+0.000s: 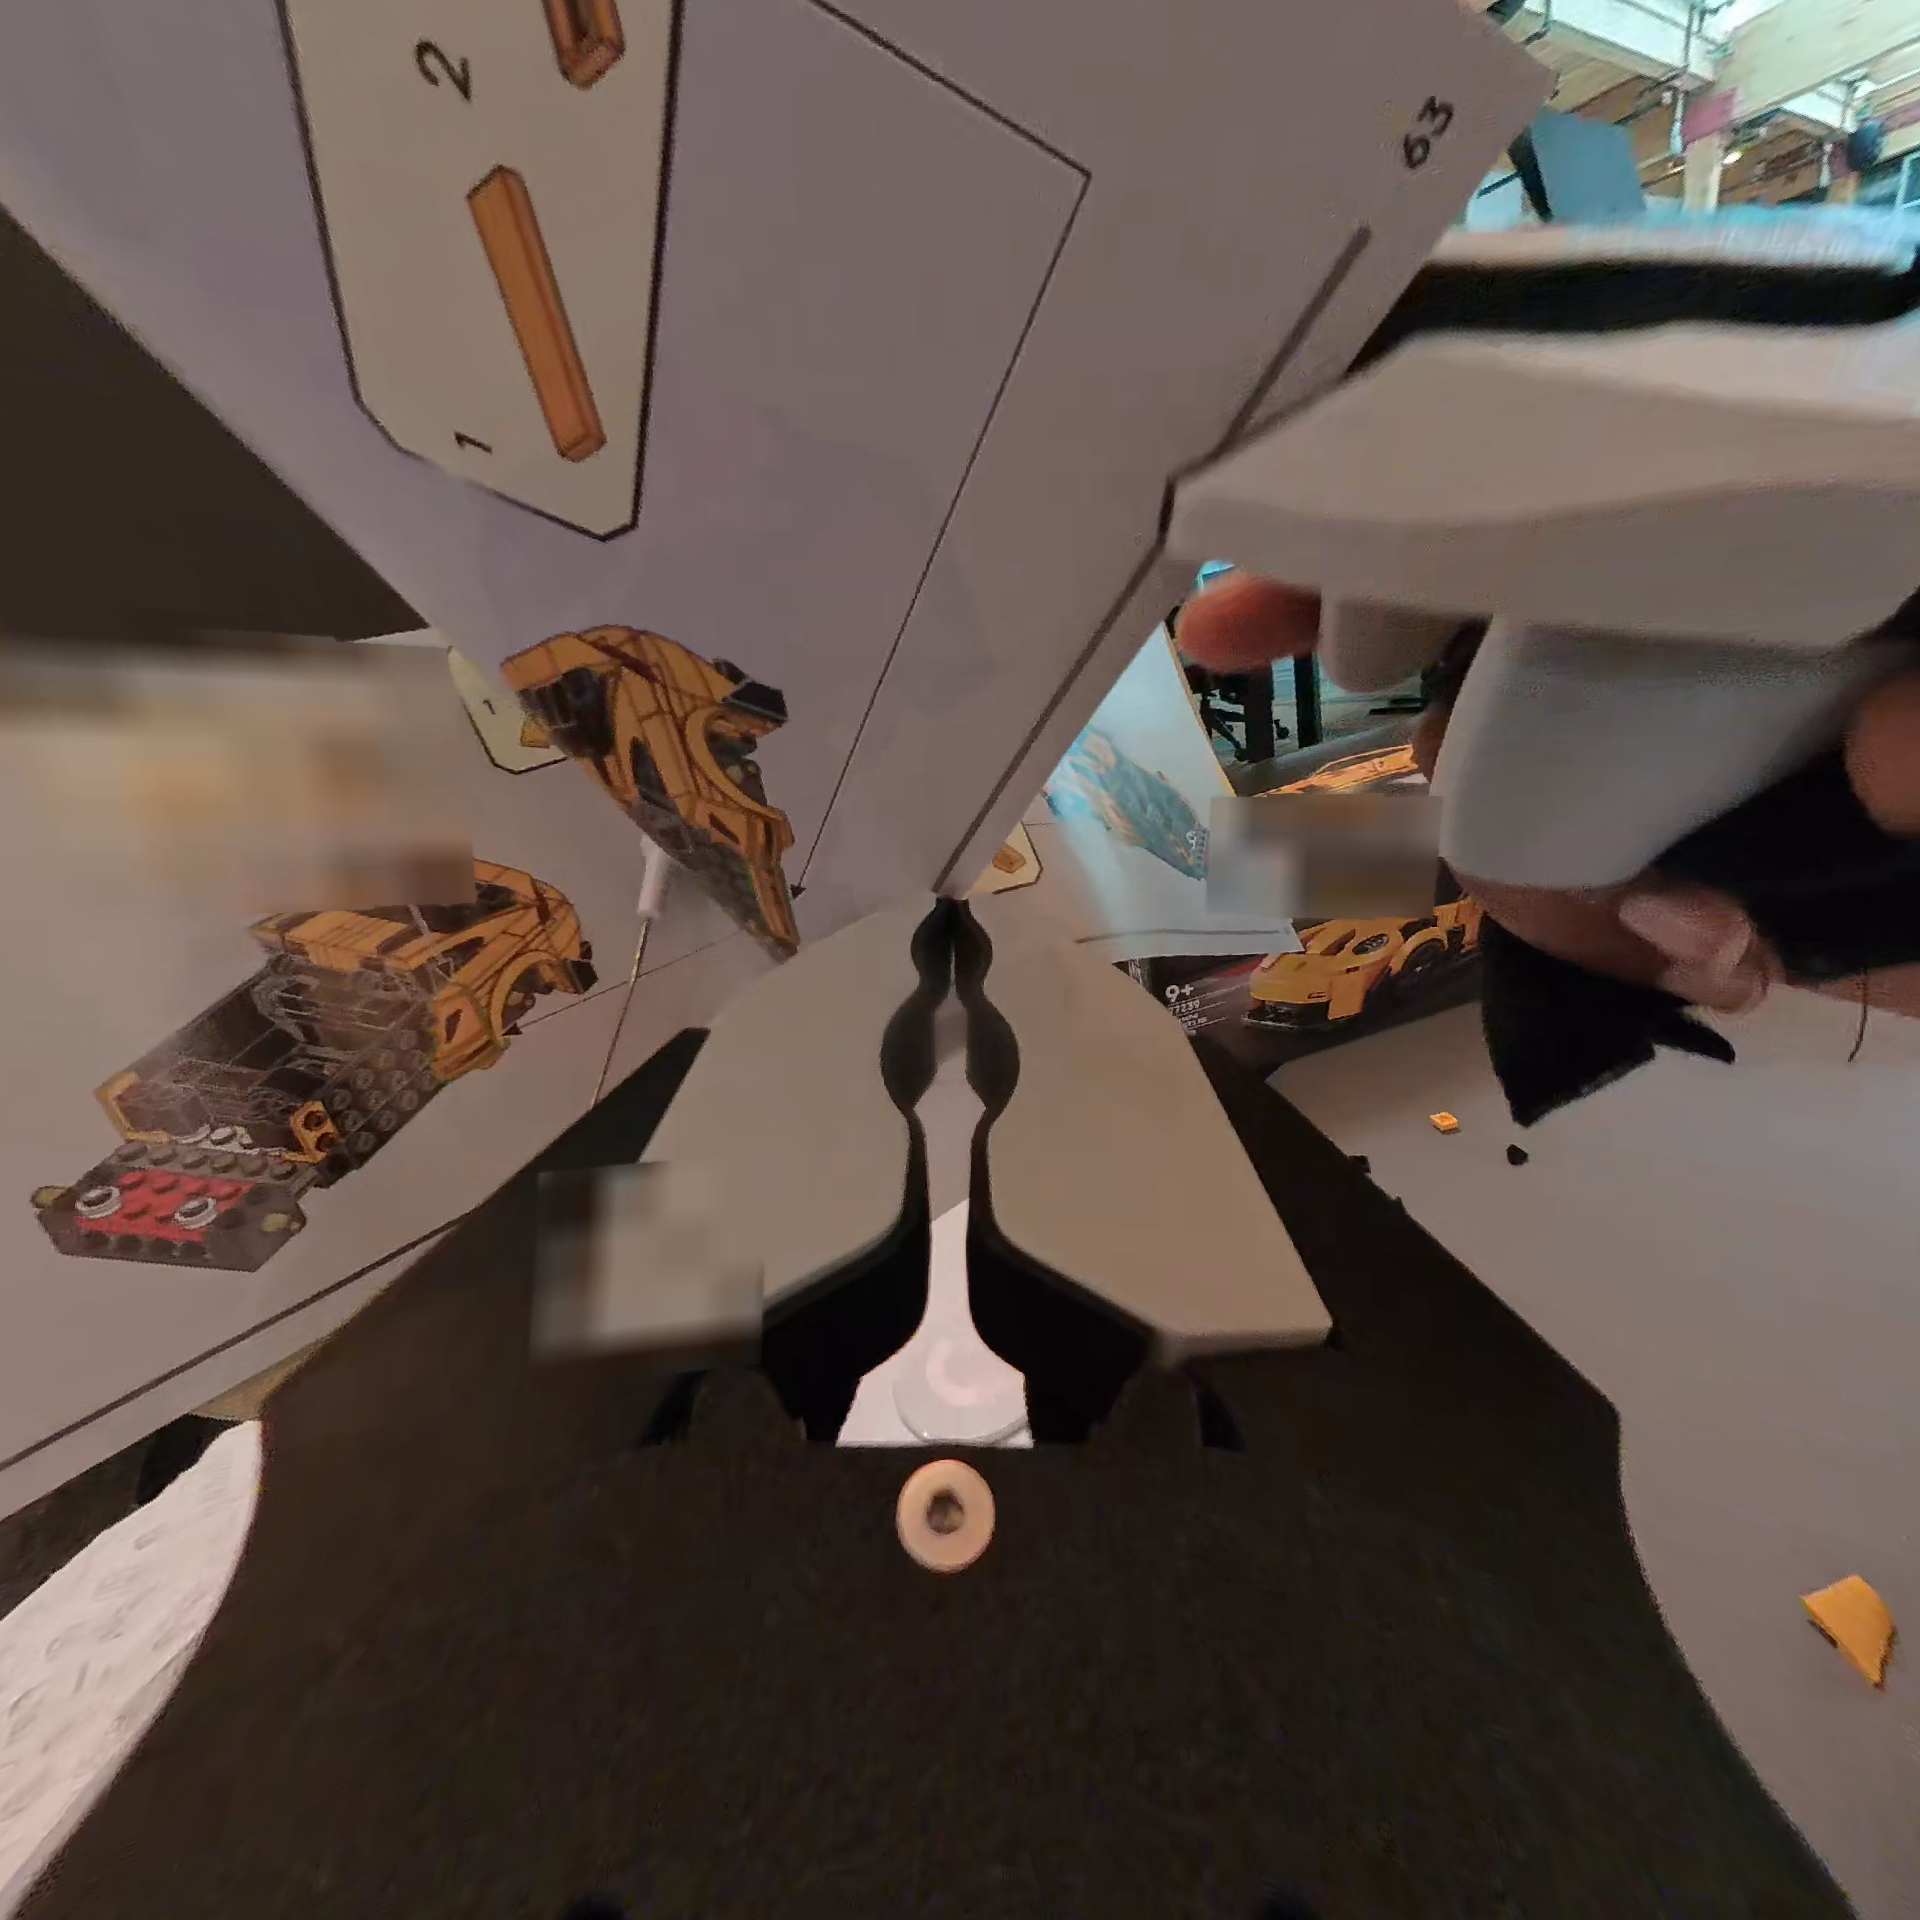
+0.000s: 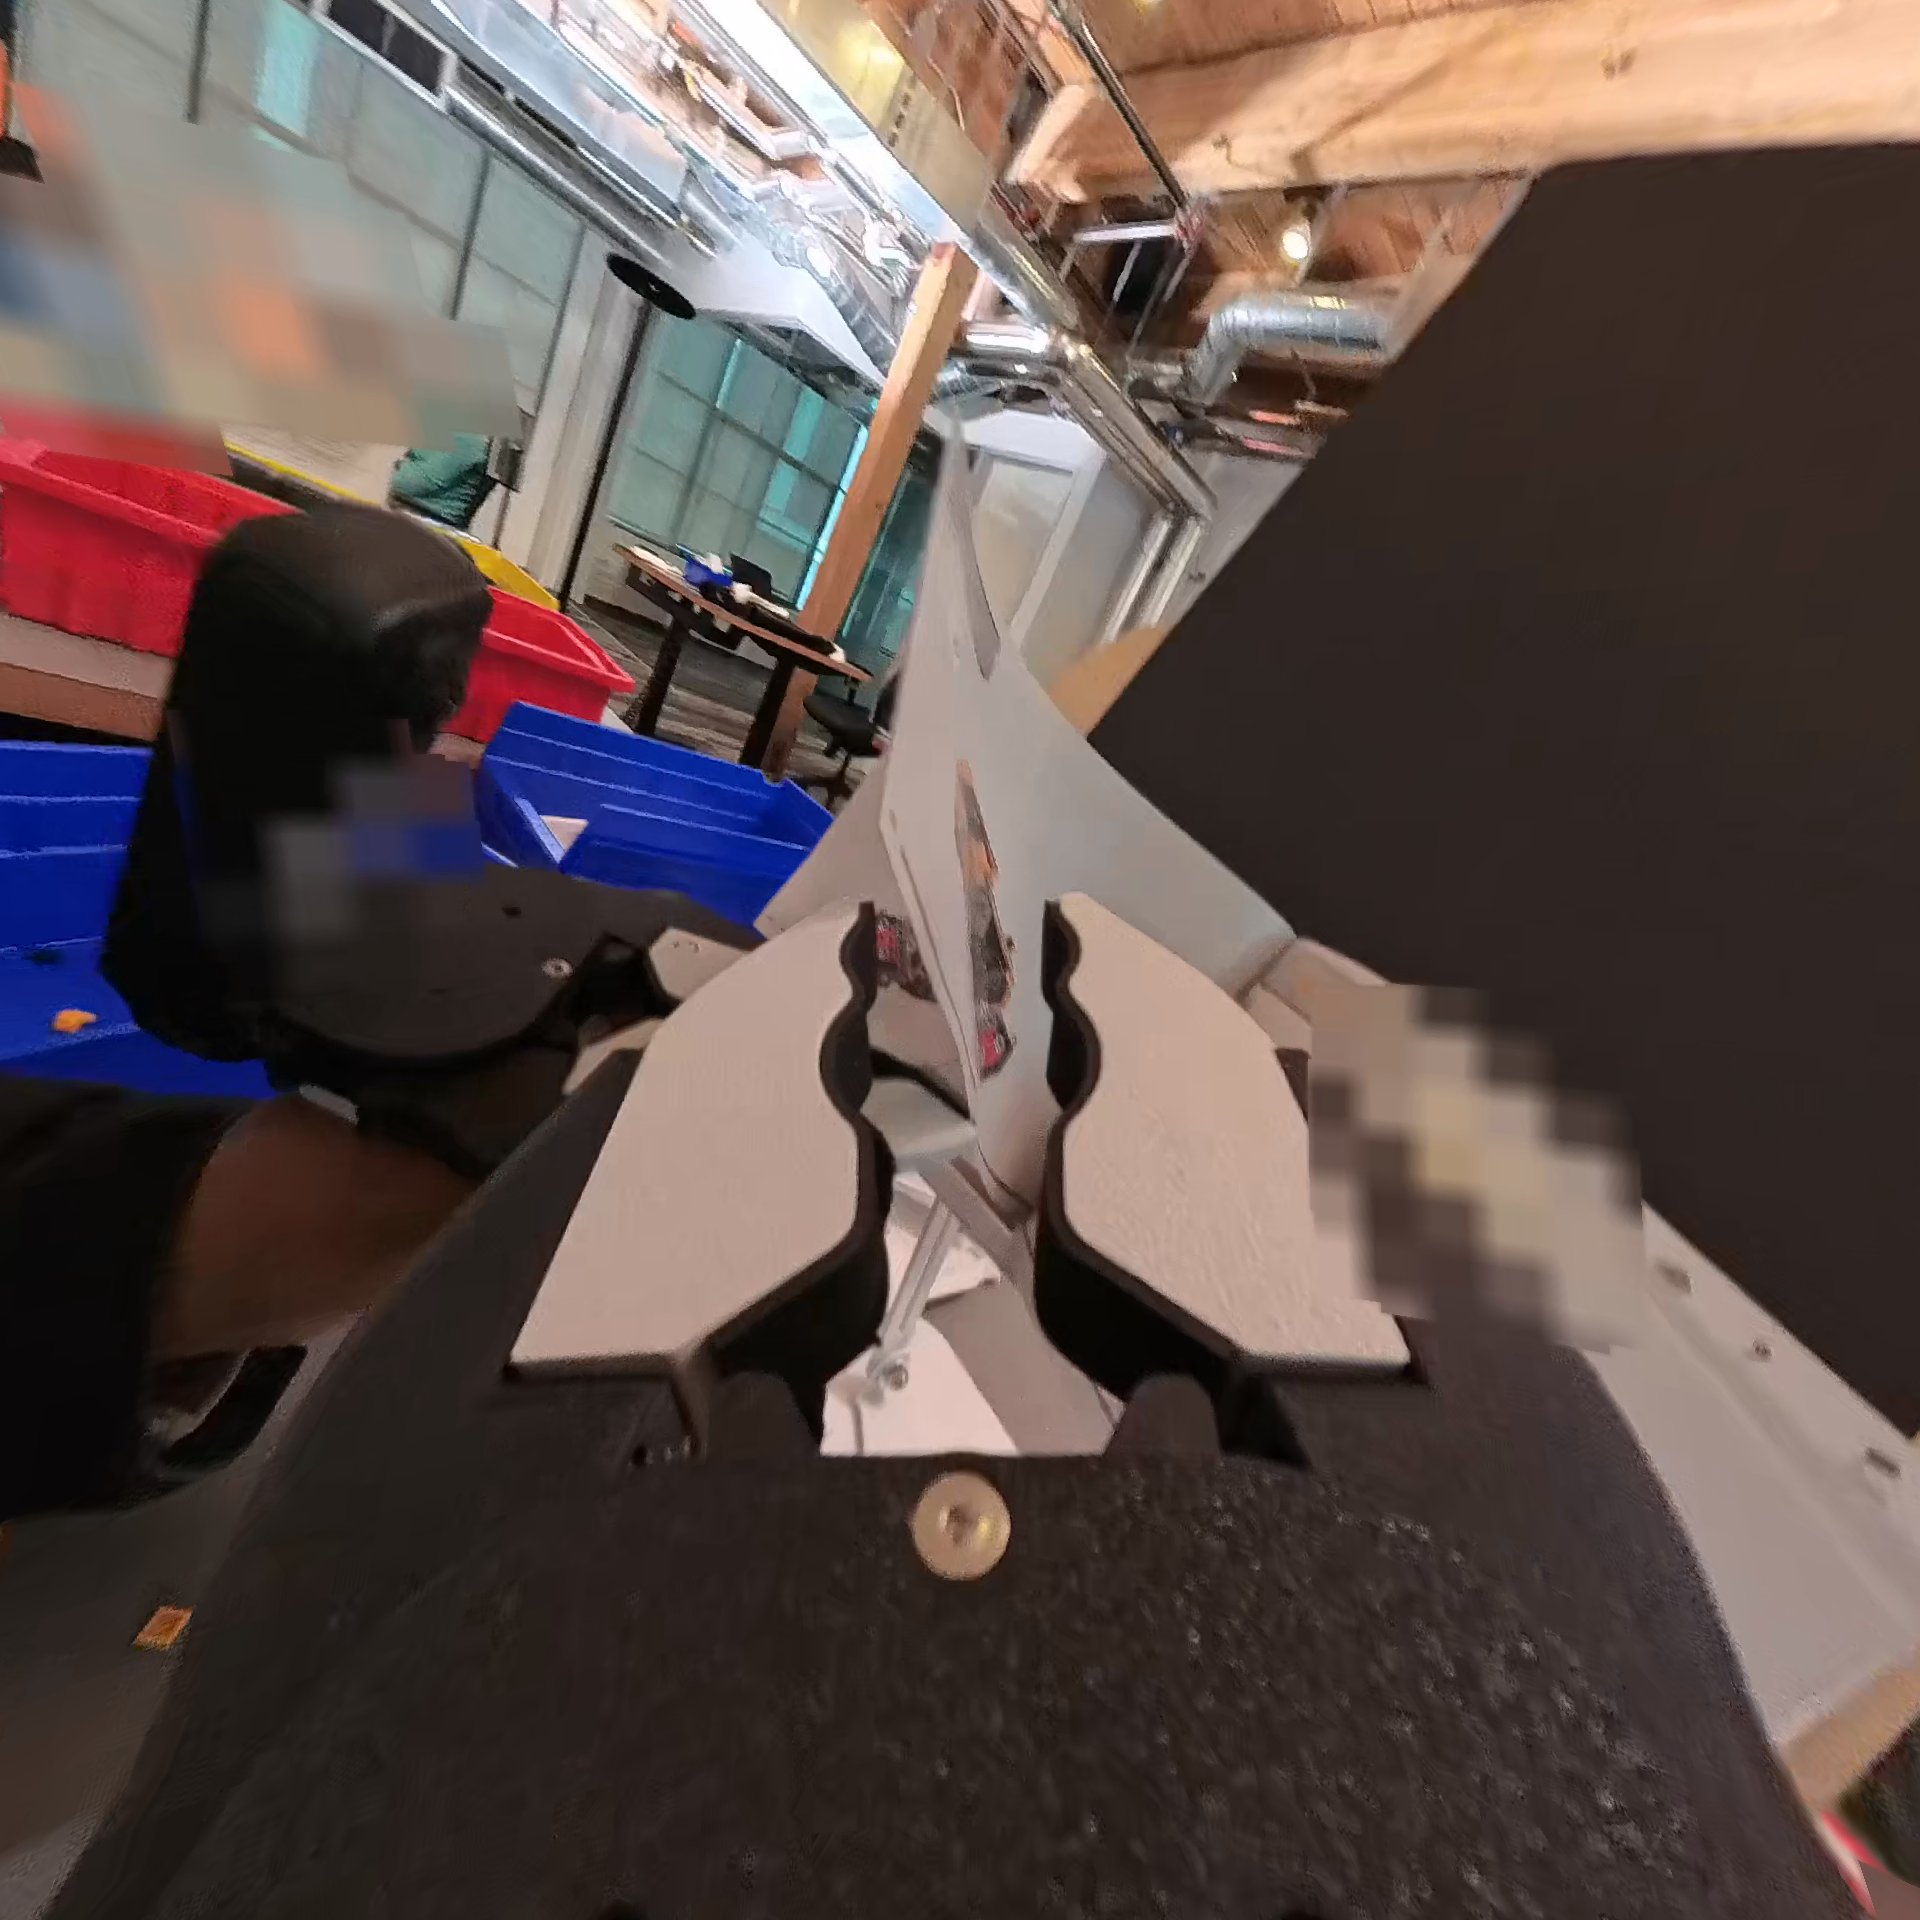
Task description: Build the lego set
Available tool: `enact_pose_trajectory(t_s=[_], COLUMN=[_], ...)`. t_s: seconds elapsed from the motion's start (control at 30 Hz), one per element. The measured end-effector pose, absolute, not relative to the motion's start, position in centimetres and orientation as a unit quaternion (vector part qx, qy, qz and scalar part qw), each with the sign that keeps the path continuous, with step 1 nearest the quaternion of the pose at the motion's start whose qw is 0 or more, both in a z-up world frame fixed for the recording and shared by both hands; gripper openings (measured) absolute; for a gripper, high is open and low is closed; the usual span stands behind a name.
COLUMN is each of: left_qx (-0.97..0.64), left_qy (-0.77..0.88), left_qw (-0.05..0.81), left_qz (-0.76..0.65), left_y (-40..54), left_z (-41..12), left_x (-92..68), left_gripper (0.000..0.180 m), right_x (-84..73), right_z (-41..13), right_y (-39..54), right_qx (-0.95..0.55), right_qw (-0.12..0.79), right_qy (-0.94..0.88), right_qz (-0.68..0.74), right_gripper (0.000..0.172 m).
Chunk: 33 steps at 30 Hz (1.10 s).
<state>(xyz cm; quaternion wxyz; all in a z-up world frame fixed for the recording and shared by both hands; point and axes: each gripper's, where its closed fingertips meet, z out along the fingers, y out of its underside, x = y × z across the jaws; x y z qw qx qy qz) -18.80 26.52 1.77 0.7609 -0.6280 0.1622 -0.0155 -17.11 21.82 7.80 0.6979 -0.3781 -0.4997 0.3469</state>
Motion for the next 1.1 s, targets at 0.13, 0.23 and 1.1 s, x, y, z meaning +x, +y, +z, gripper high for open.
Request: enact_pose_trajectory(t_s=[0.13,0.23,1.1], left_qx=[-0.63,-0.63,-0.586], left_qy=[0.166,0.172,0.054], left_qw=[0.759,0.757,0.718], left_qz=[-0.021,-0.022,-0.37], left_y=[26.5,26.5,23.4], left_z=[1.6,1.6,6.7], left_x=[-18.7,-18.4,-17.7], left_gripper=[0.0,0.0,0.0], right_x=[-17.1,-17.0,-16.6], right_z=[9.1,9.1,4.2], right_y=[21.0,20.9,21.8], right_qx=[-0.345,-0.342,-0.367], right_qw=[0.709,0.715,0.703], right_qy=[-0.512,-0.512,-0.529], right_qz=[0.341,0.332,0.303], right_gripper=[0.0,0.0,0.0])
